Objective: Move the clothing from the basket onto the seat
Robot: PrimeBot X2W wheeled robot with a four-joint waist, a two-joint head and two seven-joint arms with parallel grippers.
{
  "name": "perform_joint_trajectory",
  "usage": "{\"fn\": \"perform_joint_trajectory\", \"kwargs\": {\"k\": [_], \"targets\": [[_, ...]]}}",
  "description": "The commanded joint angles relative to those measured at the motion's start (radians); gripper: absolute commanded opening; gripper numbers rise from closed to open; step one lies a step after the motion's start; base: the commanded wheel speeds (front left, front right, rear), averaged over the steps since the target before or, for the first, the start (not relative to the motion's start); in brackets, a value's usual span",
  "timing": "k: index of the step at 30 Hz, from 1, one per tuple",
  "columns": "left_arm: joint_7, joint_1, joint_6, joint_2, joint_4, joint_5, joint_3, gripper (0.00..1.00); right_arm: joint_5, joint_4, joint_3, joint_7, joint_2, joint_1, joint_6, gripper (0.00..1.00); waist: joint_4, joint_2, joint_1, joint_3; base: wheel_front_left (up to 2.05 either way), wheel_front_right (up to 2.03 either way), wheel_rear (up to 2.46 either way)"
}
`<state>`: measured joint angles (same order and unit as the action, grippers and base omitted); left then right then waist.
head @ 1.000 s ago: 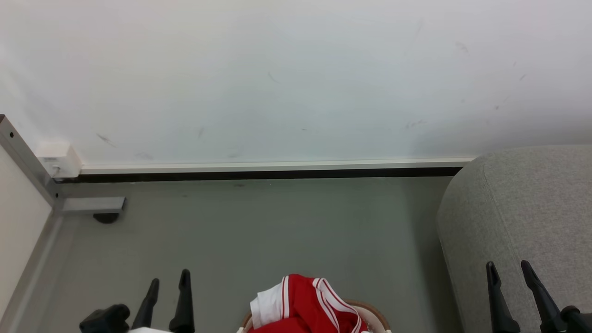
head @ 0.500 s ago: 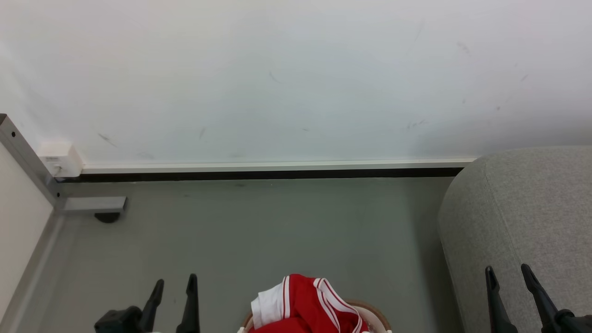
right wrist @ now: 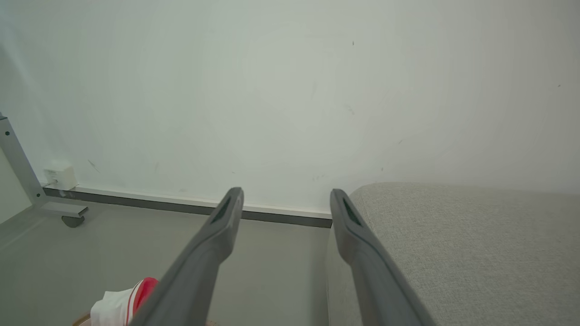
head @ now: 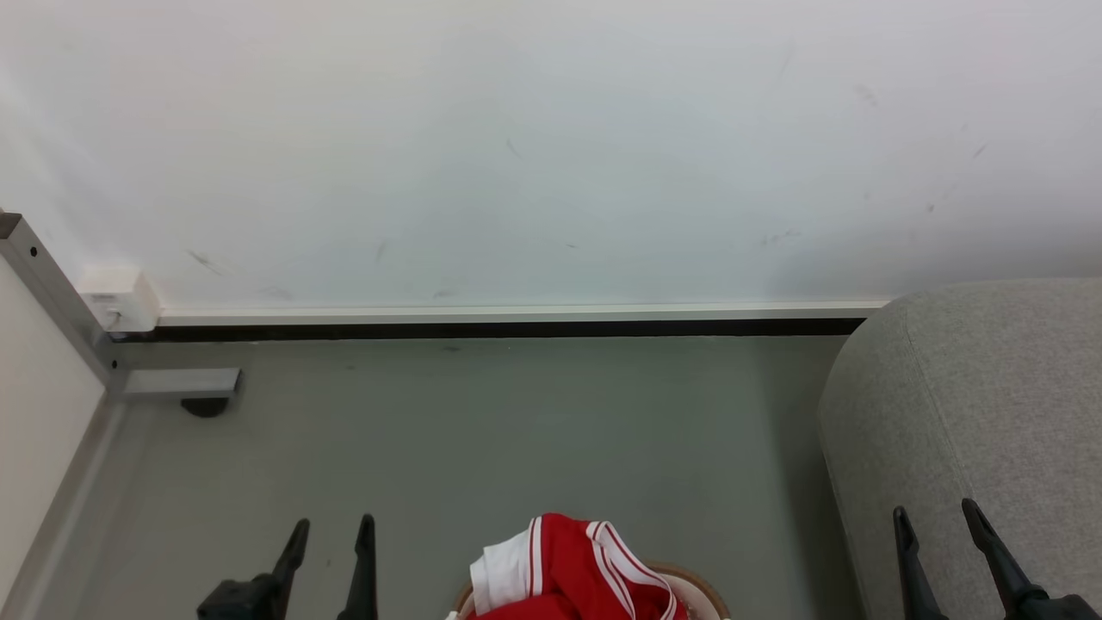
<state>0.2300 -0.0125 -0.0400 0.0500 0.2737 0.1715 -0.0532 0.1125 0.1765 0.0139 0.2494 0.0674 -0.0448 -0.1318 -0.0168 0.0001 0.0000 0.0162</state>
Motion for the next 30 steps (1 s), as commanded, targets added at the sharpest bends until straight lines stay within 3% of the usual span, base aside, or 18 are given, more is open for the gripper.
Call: {"fn": "perform_joint_trajectory", "kwargs": {"k": [1,18,30], "targets": [[0.010,0.010,0.003,0.010,-0.003,-0.033,-0.001,1.00,-0.026,-0.003,0.008,0.008,0.001,-0.013,0.002,1.00,0.000,-0.0001,0.0000,0.000,0.00,0.00,0.00],[0.036,0.017,0.001,0.005,0.005,-0.106,-0.004,1.00,-0.104,0.007,0.035,0.017,-0.021,-0.023,0.002,1.00,0.001,-0.0001,0.0000,0.000,0.00,0.00,0.00],[0.035,0.003,-0.003,0.003,-0.005,-0.086,0.004,1.00,-0.071,0.000,0.023,0.014,-0.019,0.000,0.002,1.00,0.023,-0.0001,0.0000,-0.023,0.00,0.00,0.00]]}}
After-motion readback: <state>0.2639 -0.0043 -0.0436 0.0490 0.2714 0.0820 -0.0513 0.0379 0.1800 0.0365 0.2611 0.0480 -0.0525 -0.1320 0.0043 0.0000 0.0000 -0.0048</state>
